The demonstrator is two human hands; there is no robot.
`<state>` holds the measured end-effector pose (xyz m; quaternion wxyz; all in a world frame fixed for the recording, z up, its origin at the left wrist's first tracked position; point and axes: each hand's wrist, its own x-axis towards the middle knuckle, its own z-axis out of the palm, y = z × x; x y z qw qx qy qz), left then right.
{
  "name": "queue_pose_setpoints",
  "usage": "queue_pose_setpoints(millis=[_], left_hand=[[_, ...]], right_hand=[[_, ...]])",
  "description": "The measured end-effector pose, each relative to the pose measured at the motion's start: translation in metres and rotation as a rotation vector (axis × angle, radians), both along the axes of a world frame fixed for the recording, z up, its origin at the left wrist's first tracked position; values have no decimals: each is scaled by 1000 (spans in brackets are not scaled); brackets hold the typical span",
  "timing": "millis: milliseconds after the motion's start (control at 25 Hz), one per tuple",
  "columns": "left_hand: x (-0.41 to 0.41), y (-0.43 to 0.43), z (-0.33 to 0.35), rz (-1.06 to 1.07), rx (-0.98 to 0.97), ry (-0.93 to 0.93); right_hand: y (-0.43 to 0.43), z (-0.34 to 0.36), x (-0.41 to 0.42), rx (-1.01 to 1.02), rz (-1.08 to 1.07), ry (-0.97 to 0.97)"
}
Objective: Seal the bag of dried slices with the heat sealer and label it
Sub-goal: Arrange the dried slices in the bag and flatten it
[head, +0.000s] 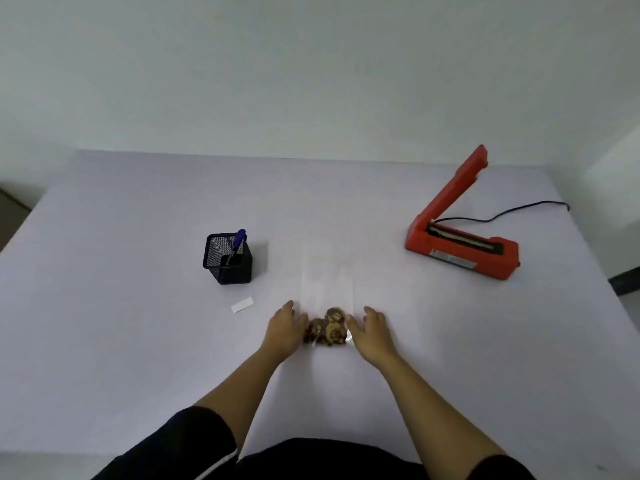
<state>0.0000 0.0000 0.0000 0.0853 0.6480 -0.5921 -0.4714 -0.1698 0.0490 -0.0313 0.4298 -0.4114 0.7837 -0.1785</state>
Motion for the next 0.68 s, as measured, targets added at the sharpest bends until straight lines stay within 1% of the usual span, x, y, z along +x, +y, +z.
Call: queue_pose_setpoints(millis=[120, 240, 320, 520, 680], left_hand=[[-5, -6, -6, 37, 0, 11], [-10, -11, -13, 89, 59, -3], [-14, -12, -16, 148, 88, 20], [-14, -14, -27, 326, 160, 136], [2, -17, -33, 359, 183, 221]], right_hand=[[-8, -3, -1, -15, -45, -5], [-17, -3, 3, -5, -66, -27], [-21, -4, 7, -11, -116, -72], [-23, -14, 8, -4, -281, -138], [-22, -20, -2, 18, -286, -146]])
